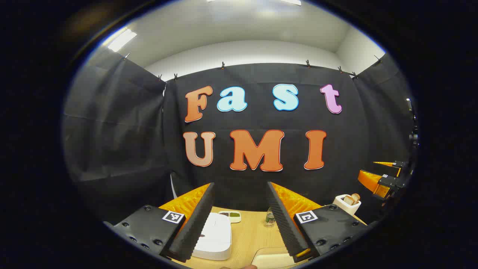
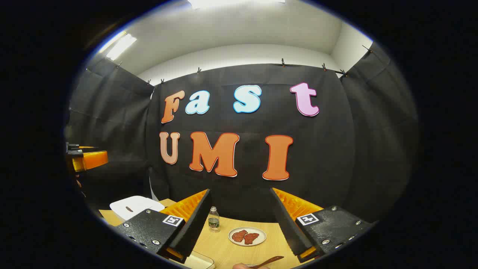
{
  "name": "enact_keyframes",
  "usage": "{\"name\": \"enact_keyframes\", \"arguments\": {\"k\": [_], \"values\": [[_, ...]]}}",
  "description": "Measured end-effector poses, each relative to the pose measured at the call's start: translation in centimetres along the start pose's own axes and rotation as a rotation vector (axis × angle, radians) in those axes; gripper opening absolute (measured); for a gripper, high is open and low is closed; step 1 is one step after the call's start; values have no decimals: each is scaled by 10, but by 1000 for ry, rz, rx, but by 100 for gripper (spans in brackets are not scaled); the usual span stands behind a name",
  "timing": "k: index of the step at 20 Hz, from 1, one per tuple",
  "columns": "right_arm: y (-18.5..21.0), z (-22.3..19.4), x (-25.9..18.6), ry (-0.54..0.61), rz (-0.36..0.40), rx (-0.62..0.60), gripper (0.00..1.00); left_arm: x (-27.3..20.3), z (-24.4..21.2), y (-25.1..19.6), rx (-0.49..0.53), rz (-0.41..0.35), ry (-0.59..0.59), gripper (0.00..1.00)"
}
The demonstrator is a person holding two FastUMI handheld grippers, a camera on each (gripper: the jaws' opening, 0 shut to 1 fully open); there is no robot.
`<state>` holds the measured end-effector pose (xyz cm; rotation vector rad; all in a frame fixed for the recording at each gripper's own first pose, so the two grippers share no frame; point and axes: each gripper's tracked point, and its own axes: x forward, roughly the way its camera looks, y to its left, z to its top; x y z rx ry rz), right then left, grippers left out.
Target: Close the left gripper, press the button to open the rice cooker; take a wooden spoon from the chopstick holder with the right hand, scoop a spoonful of rice and pour it into the rice cooker, then put the wooden spoon back into the chopstick holder.
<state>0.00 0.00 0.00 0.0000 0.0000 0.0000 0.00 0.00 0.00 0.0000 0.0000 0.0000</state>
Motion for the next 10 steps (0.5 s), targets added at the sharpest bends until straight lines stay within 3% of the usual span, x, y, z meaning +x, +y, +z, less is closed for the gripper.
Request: {"name": "enact_keyframes", "arguments": {"k": [10], "values": [[45, 12, 0, -14, -36, 1, 95, 17, -6, 22, 32, -73, 7, 92]]}}
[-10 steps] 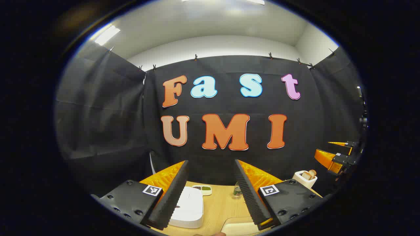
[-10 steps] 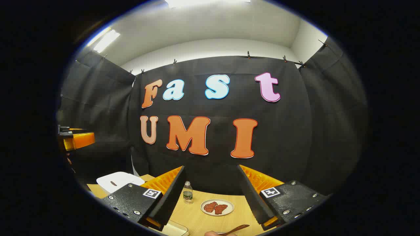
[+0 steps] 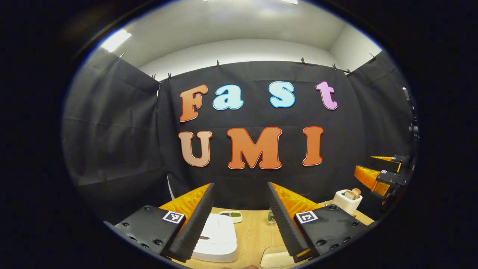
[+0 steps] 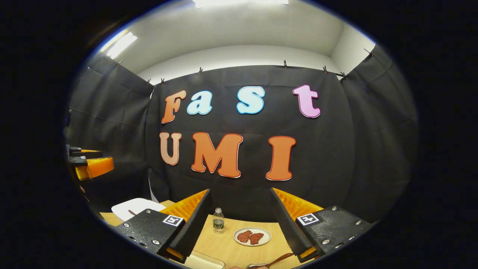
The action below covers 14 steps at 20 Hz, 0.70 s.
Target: Close the left gripper, press the button to open the rice cooker; take a wooden spoon from the chopstick holder with the right hand, scoop a spoonful of rice and pour it into the rice cooker, then put the wooden spoon back into the chopstick holder.
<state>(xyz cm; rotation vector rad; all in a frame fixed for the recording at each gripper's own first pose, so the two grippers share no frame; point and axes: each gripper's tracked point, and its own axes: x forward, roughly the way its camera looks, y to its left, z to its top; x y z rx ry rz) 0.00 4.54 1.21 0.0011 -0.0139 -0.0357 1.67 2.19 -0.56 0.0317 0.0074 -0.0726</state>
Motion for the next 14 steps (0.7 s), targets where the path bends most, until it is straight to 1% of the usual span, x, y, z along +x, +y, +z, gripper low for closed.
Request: {"name": "enact_keyframes", "arguments": {"k": [1, 2, 6, 10, 11, 12, 13, 14], "values": [[7, 2, 1, 0, -2, -2, 95, 1, -2, 4, 3, -7, 1, 91], [11, 4, 1, -3, -11, -1, 95, 3, 0, 8, 4, -17, -2, 94], [27, 6, 2, 0, -31, 4, 95, 12, -3, 25, -2, -31, 0, 94], [34, 9, 4, 2, -32, -17, 95, 14, -8, 41, -25, -14, 10, 94], [35, 9, 4, 2, -34, -20, 97, 14, -9, 43, -30, -12, 13, 94], [37, 10, 6, 2, -29, -18, 95, 15, -11, 44, -36, -16, 19, 93], [39, 11, 6, 1, -26, -16, 97, 14, -14, 45, -37, -19, 25, 94], [40, 11, 8, 2, -23, -15, 95, 14, -15, 49, -35, -10, 33, 94]]}}
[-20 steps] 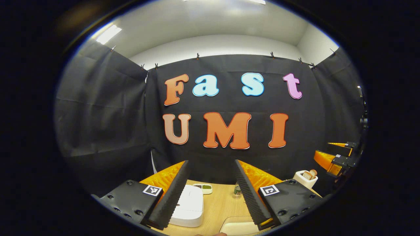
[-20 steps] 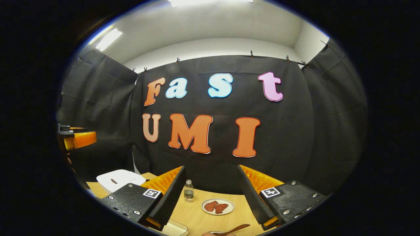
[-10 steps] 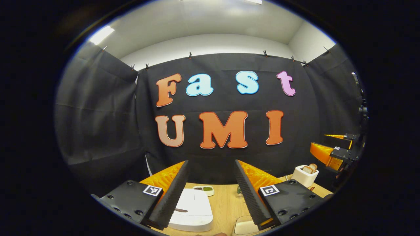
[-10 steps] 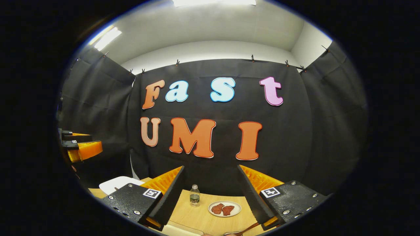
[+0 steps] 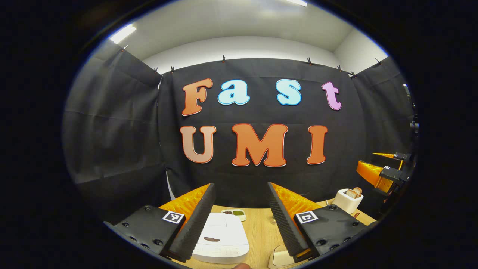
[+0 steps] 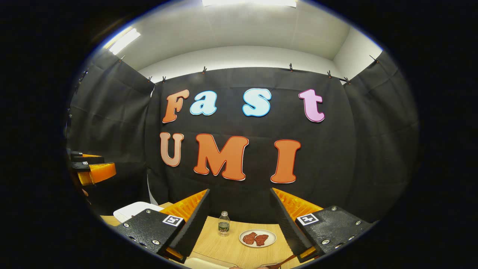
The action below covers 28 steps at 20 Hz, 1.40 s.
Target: Close the left gripper, press the button to open the rice cooker; take a wooden spoon from the chopstick holder with the right hand, scoop a spoonful of rice and pour it into the rice cooker, then put the wooden spoon back into the chopstick holder.
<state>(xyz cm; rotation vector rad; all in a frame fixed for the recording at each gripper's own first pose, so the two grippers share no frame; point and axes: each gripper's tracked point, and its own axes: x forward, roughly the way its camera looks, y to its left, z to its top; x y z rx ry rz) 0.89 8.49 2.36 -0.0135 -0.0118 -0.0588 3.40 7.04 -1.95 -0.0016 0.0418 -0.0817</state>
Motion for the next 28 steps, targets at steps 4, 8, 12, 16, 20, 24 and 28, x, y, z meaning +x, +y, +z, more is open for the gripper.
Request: {"name": "enact_keyframes", "arguments": {"k": [4, 8, 12, 16, 20, 24, 28], "values": [[1, -8, 3, 14, 8, -7, 97, 5, -12, 19, 13, 47, 38, 92], [-7, -20, 4, 35, -6, -24, 95, 9, -24, 35, -8, 104, 93, 92], [-11, -28, 7, 57, -12, -16, 95, 11, -34, 37, 5, 123, 130, 79], [-16, -31, 12, 59, -23, -18, 95, 21, -60, 48, 10, 170, 221, 21], [-20, -41, 13, 76, -31, -27, 95, 27, -94, 46, -50, 149, 348, 6], [-29, -50, 14, 93, -51, -25, 95, 34, -129, 53, -103, 153, 491, 5], [-45, -63, 12, 125, -87, -28, 95, 48, -166, 63, -207, 137, 660, 5]]}}
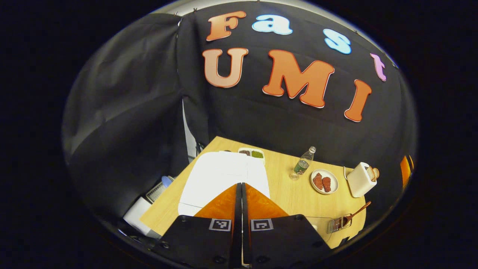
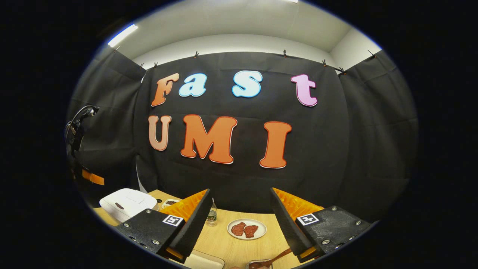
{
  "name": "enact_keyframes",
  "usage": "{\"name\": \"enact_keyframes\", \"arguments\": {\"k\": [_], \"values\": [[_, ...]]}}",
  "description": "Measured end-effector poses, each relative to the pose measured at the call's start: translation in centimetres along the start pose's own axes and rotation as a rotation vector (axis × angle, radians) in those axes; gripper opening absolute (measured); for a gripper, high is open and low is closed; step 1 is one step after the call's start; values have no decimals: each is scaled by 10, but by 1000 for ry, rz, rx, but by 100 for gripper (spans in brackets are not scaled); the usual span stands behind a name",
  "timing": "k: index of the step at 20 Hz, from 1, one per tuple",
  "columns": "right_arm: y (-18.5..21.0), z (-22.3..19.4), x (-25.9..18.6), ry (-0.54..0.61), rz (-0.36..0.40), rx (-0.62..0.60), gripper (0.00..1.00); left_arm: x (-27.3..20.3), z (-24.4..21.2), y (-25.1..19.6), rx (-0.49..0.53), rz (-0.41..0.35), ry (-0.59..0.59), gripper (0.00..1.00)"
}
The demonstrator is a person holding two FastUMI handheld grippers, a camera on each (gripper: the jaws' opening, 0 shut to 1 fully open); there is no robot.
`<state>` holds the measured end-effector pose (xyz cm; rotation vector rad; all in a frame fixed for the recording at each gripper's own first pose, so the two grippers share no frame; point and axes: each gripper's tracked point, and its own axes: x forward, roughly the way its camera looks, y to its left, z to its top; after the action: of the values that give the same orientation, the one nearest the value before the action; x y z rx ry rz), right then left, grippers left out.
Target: Close the left gripper, press the button to open the rice cooker; take a wooden spoon from the chopstick holder with the right hand, scoop a spoonful of rice and pour it into the rice cooker, then put the wooden spoon back into the chopstick holder.
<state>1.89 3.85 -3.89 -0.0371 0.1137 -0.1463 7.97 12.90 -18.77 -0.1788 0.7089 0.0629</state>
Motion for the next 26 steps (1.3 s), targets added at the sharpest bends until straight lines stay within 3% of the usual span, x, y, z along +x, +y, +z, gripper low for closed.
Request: {"name": "enact_keyframes", "arguments": {"k": [8, 14, 22, 26], "values": [[-51, -40, -5, 90, -129, 7, 95, 60, -36, 17, -148, -46, 294, 5], [-76, -57, -12, 125, -199, -1, 95, 91, -61, 18, -169, -94, 457, 5], [-79, -67, -15, 150, -219, -14, 95, 104, -76, 33, -198, -69, 495, 6], [-72, -71, -13, 161, -201, -8, 95, 103, -77, 35, -131, -53, 472, 6]]}}
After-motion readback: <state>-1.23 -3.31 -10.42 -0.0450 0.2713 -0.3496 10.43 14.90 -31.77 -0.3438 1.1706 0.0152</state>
